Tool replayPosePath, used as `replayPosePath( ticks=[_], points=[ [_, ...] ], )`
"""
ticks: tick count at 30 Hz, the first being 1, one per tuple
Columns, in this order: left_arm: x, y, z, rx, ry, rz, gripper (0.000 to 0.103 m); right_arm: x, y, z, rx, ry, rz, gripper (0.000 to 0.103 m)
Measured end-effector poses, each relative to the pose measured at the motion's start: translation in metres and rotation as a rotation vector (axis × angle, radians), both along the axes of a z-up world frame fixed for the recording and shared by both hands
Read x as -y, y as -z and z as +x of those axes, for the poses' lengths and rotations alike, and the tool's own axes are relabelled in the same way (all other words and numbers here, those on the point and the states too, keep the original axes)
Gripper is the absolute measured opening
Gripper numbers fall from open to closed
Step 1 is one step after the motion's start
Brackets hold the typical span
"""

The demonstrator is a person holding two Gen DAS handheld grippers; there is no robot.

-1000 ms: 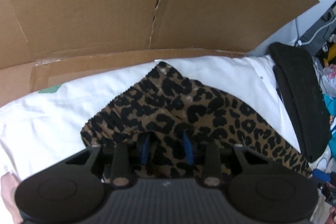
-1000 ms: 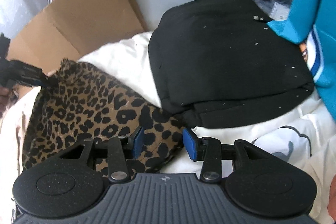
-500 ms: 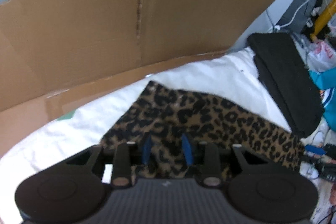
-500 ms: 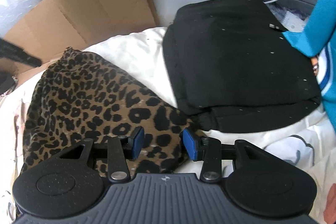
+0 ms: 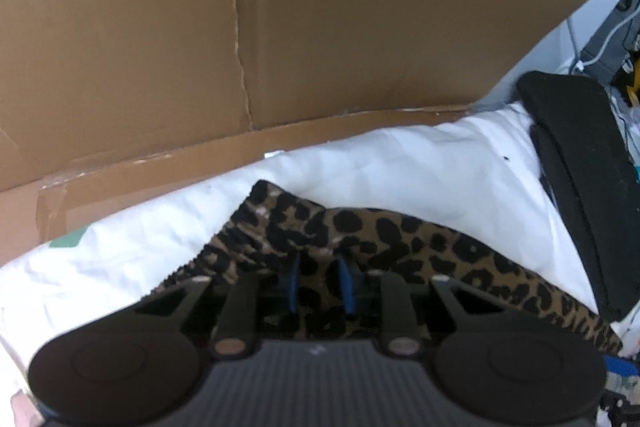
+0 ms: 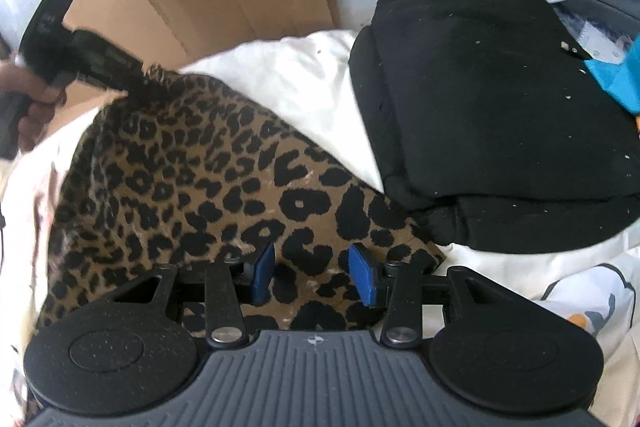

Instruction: Fold clothes

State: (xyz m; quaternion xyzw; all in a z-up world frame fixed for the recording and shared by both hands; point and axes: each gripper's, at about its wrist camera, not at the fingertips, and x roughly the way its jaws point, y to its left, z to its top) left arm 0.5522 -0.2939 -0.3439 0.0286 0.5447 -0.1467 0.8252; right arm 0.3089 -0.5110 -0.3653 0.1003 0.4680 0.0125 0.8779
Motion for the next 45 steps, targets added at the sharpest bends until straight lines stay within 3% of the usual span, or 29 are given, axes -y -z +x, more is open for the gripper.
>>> replayPosePath(
  ticks=[3, 7, 15, 24, 31, 35, 42, 45],
  points=[
    [0.006, -0.001, 0.001, 0.004, -0.018, 0.013, 0.025, 0.003, 0.007, -0.001, -0.011, 0.011, 0.000, 0.048],
    [-0.002, -0.019, -0.012, 0.013, -0.011, -0.053, 0.028, 0.004, 0.007, -0.007, -0.009, 0.019, -0.026, 0.048],
    [-0.049, -0.046, -0.100, 0.019, -0.011, -0.142, 0.029, 0.016, 0.002, -0.018, -0.021, 0.075, -0.011, 0.048],
    [-0.085, -0.029, -0.181, -0.002, -0.177, -0.248, 0.029, 0.029, -0.007, -0.026, 0.023, 0.121, -0.008, 0.048],
    [-0.084, -0.012, -0.210, -0.071, -0.161, -0.275, 0.029, 0.045, 0.003, -0.019, 0.016, 0.186, -0.011, 0.048],
    [-0.083, -0.004, -0.221, -0.094, -0.147, -0.265, 0.029, 0.044, 0.003, -0.019, 0.047, 0.161, 0.016, 0.047],
    [-0.085, 0.002, -0.226, -0.116, -0.146, -0.264, 0.029, 0.036, -0.008, -0.013, 0.086, 0.096, -0.051, 0.045],
    [-0.085, 0.003, -0.228, -0.119, -0.145, -0.265, 0.029, 0.024, -0.008, -0.002, 0.098, -0.023, -0.088, 0.045]
  ],
)
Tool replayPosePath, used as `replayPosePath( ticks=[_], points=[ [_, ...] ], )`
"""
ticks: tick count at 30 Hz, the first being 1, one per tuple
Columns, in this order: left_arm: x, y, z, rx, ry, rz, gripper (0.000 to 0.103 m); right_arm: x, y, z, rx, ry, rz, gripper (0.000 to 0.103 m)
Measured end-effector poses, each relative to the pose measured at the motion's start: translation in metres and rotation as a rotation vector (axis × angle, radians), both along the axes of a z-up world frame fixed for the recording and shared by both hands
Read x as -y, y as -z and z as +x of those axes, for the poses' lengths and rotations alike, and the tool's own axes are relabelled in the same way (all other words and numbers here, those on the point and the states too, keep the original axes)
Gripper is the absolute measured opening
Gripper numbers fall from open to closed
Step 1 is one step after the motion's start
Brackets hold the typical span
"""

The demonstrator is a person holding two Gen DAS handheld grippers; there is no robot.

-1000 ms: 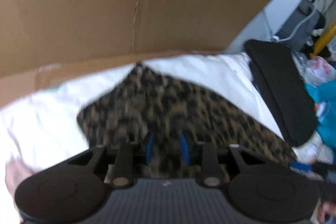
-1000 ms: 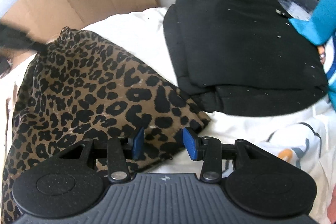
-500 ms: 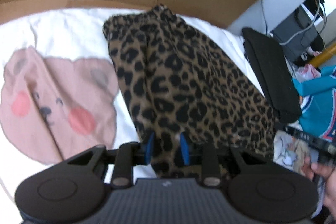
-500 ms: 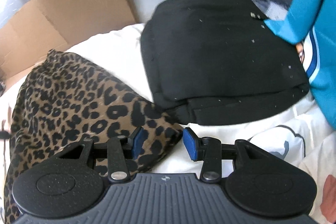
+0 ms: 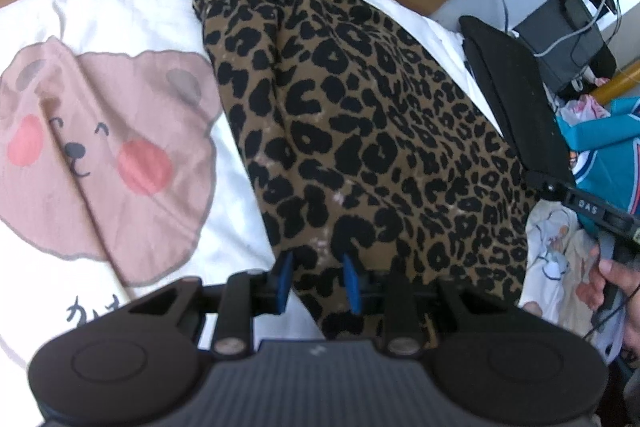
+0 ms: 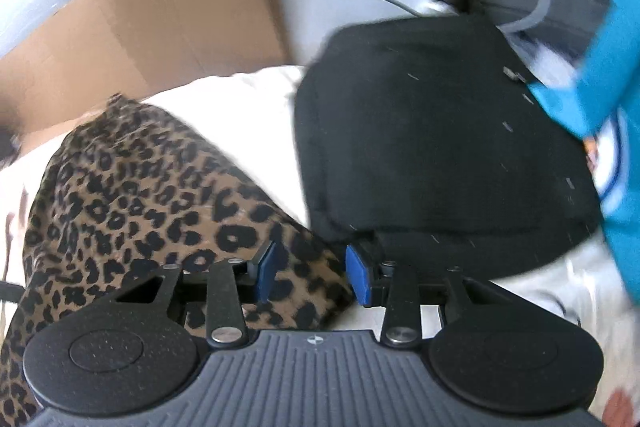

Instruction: Fold clothes

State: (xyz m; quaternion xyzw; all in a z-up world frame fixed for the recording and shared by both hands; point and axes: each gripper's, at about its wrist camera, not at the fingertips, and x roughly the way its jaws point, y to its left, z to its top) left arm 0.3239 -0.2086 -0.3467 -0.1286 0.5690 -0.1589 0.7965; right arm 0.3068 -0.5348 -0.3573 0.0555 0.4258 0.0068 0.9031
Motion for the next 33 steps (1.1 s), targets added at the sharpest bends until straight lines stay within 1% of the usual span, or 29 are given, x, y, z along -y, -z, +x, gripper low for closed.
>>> replayPosePath(
  ticks=[3, 5, 7, 8, 9, 10, 12, 14, 22, 23, 24, 26, 27, 30, 33],
  points=[
    [0.000, 0.002, -0.004, -0.006, 0.004, -0.002, 0.029, -0.015, 0.002, 0.014, -0.003, -0.125, -0.041, 0.045],
    [0.000, 0.003, -0.007, -0.010, 0.007, -0.004, 0.029, -0.019, 0.005, 0.025, -0.010, -0.156, -0.046, 0.045],
    [-0.001, 0.005, -0.009, -0.019, 0.006, -0.008, 0.029, -0.020, 0.008, 0.035, -0.014, -0.165, -0.053, 0.045],
    [-0.001, 0.006, -0.010, -0.025, 0.005, -0.009, 0.029, -0.020, 0.010, 0.040, -0.016, -0.167, -0.053, 0.042],
    [-0.001, 0.007, -0.011, -0.029, 0.006, -0.010, 0.029, -0.019, 0.011, 0.045, -0.018, -0.168, -0.051, 0.037],
    [-0.001, 0.008, -0.011, -0.031, 0.008, -0.008, 0.029, -0.019, 0.011, 0.048, -0.018, -0.171, -0.049, 0.035],
    [-0.001, 0.009, -0.011, -0.034, 0.007, -0.008, 0.029, -0.019, 0.011, 0.054, -0.017, -0.180, -0.045, 0.026],
    [-0.001, 0.009, -0.011, -0.036, 0.006, -0.010, 0.029, -0.020, 0.010, 0.056, -0.009, -0.193, -0.045, 0.024],
    [0.001, 0.012, -0.012, -0.040, 0.004, -0.011, 0.029, -0.025, 0.014, 0.060, -0.025, -0.259, -0.062, 0.023],
    [0.001, 0.012, -0.012, -0.045, 0.001, -0.010, 0.029, -0.026, 0.014, 0.061, -0.030, -0.266, -0.063, 0.022],
    [0.002, 0.012, -0.011, -0.053, -0.004, -0.007, 0.029, -0.026, 0.015, 0.062, -0.034, -0.273, -0.064, 0.012],
    [0.003, 0.011, -0.009, -0.070, -0.016, -0.009, 0.029, -0.028, 0.015, 0.062, -0.041, -0.289, -0.069, 0.003],
    [0.002, 0.009, -0.007, -0.080, -0.026, -0.017, 0.029, -0.030, 0.015, 0.061, -0.042, -0.299, -0.074, 0.001],
    [0.004, 0.004, -0.002, -0.109, -0.047, -0.036, 0.029, -0.035, 0.013, 0.059, -0.037, -0.311, -0.117, 0.000],
    [0.009, -0.004, 0.003, -0.131, -0.042, -0.025, 0.029, -0.037, 0.005, 0.059, -0.026, -0.266, -0.146, 0.000]
  ],
)
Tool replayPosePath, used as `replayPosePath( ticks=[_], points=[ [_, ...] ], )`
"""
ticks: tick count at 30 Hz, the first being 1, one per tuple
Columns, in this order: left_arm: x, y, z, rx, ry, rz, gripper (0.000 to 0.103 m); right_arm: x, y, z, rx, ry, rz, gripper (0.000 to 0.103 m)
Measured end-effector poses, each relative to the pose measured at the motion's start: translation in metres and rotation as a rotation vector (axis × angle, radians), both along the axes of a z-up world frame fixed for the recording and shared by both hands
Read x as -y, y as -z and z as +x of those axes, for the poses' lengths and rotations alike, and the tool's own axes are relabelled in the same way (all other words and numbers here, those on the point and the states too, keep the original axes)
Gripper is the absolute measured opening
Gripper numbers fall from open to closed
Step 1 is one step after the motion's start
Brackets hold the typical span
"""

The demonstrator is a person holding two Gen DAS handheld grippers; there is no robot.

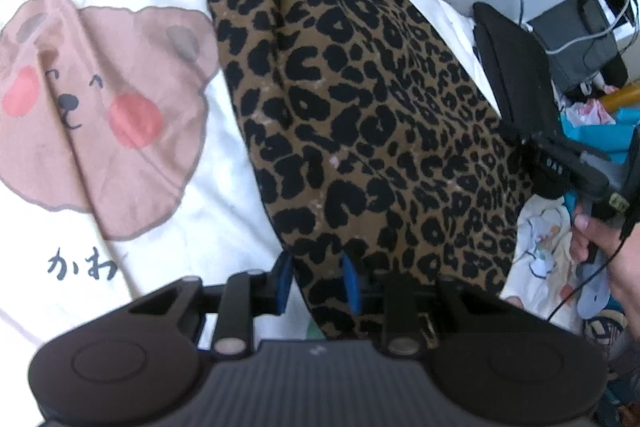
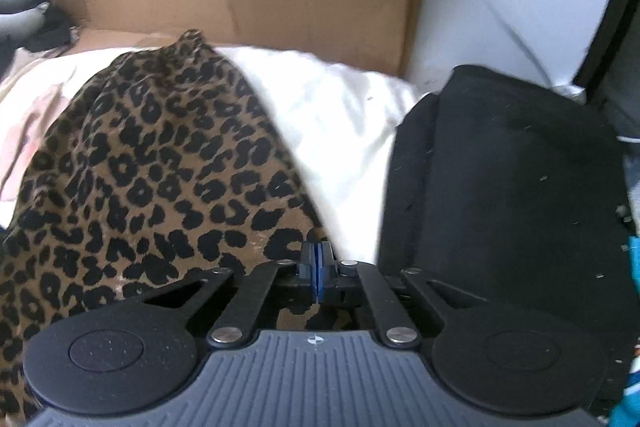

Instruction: Fold clothes

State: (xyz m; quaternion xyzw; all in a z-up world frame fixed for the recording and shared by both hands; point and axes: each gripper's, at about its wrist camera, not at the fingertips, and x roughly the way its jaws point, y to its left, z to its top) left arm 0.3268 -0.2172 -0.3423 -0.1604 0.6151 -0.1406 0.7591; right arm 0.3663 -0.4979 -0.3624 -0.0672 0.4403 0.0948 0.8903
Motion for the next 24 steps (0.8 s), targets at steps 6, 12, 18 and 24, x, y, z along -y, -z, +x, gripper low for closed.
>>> replayPosePath(
  ticks=[6, 12, 18, 24],
  points=[
    [0.007, -0.014, -0.006, 0.035, 0.010, -0.015, 0.040, -0.004, 0.000, 0.003, 0.000, 0.053, -0.035, 0.000],
    [0.011, 0.006, -0.021, -0.011, 0.024, -0.022, 0.040, 0.006, 0.015, 0.005, -0.008, 0.128, -0.038, 0.000],
    [0.009, 0.008, -0.018, -0.017, 0.012, -0.033, 0.040, 0.020, 0.006, 0.003, 0.024, 0.174, -0.006, 0.000],
    [0.013, 0.012, -0.017, -0.045, -0.007, -0.052, 0.040, 0.023, -0.024, -0.030, 0.097, 0.216, 0.125, 0.001]
  ],
)
